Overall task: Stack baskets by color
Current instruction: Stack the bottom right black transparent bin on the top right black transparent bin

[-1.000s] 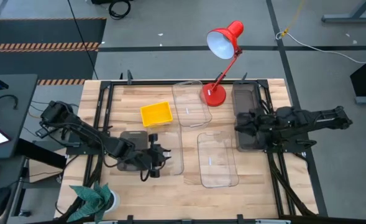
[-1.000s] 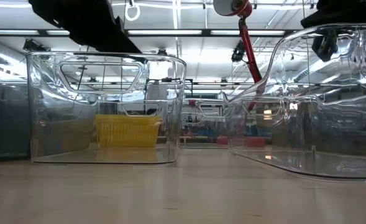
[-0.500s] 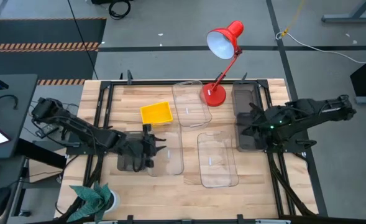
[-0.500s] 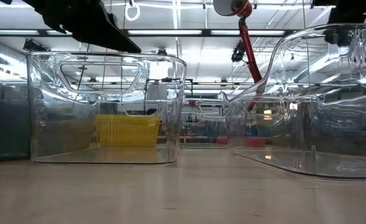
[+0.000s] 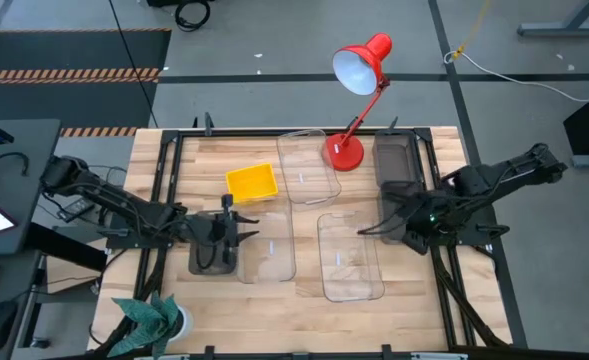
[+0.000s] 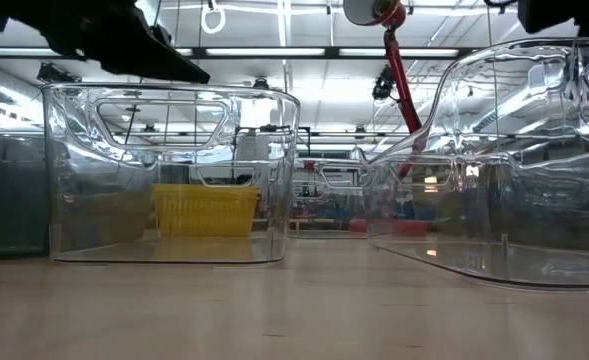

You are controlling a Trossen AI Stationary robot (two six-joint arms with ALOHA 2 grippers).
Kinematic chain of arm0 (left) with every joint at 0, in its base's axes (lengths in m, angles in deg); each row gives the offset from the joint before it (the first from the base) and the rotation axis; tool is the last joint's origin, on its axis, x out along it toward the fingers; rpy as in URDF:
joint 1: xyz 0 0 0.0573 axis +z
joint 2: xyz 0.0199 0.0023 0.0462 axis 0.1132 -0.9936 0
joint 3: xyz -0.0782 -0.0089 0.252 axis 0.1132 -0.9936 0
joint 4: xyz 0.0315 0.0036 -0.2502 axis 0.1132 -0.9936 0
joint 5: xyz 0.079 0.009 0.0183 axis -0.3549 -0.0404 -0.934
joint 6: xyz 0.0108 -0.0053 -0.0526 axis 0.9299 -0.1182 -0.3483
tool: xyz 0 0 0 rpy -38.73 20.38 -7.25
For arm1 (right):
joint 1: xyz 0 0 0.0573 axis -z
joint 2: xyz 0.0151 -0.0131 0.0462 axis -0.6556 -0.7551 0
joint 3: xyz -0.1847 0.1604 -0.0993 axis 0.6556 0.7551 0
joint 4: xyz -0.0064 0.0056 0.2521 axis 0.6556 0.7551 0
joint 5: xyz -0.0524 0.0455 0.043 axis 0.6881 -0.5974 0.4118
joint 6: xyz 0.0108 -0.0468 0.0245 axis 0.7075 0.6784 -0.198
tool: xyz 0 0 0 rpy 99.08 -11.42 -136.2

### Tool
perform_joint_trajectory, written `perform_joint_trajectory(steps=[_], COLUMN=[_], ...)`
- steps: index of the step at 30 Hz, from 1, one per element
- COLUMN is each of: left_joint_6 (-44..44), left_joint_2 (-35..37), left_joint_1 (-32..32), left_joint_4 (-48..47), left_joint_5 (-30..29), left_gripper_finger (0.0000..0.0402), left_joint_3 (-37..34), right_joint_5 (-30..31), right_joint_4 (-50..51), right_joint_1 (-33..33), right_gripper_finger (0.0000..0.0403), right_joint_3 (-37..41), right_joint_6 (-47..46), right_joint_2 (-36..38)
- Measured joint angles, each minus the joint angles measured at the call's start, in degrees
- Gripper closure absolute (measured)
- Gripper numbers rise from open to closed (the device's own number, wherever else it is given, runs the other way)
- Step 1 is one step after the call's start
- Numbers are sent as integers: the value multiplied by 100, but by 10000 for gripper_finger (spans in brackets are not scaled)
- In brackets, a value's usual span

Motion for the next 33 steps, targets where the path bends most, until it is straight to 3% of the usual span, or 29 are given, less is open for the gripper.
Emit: perform_joint_trajectory(steps=[4,10,17,33], left_joint_6=[-6,-264,-301,-260], left_joint_2=[131,230,230,230], left_joint_1=[292,525,627,625], left_joint_4=[583,1307,1559,1571], left_joint_5=[186,532,530,310], left_gripper_finger=[285,285,285,285], left_joint_3=[-448,-835,-831,-827], right_joint_5=[-112,738,1220,1382], right_joint_4=[428,1092,1169,968], right_joint_1=[-55,-147,-383,-429], right_gripper_finger=[401,402,389,218], right_joint_3=[-60,-472,-313,89], right_joint_6=[-23,256,999,1768], right_joint_2=[-212,-414,-627,-1527])
